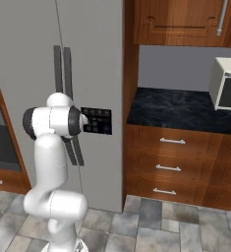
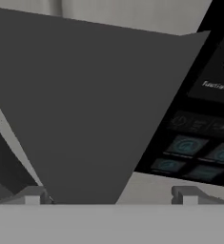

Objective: Take the bottled waters from the counter and place them in the freezer to freeze. Close the freezer door after placing the bottles.

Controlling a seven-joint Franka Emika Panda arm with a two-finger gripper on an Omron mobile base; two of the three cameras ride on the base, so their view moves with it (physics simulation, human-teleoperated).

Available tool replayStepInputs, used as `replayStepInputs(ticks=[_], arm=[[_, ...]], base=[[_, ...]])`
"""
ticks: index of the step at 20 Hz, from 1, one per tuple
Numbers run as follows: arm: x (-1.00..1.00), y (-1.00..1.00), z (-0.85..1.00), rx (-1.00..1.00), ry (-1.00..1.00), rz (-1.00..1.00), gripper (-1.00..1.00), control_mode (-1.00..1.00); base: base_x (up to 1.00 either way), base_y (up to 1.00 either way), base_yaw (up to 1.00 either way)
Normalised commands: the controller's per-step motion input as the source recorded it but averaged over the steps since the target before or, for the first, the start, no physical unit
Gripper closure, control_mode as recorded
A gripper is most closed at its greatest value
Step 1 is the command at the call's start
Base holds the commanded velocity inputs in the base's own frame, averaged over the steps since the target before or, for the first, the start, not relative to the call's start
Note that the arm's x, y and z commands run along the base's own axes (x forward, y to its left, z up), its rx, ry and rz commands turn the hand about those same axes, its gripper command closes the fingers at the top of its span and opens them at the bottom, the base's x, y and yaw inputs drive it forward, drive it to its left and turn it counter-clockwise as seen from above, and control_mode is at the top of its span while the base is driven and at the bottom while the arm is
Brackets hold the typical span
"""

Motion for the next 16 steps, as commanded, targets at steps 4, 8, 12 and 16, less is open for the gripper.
replayStepInputs(ticks=[4,8,12,16], arm=[[0.51,0.0,0.0,0.0,0.0,-0.01,-1.0,-1.0],[0.54,0.0,0.0,0.0,0.0,0.0,-1.0,-1.0],[0.49,0.0,0.0,0.0,0.0,0.0,-1.0,-1.0],[0.37,0.0,0.0,0.0,0.0,0.0,-1.0,-1.0]], base=[[0.0,0.0,0.0],[0.0,0.0,0.0],[0.0,0.0,0.0],[0.0,0.0,0.0]])
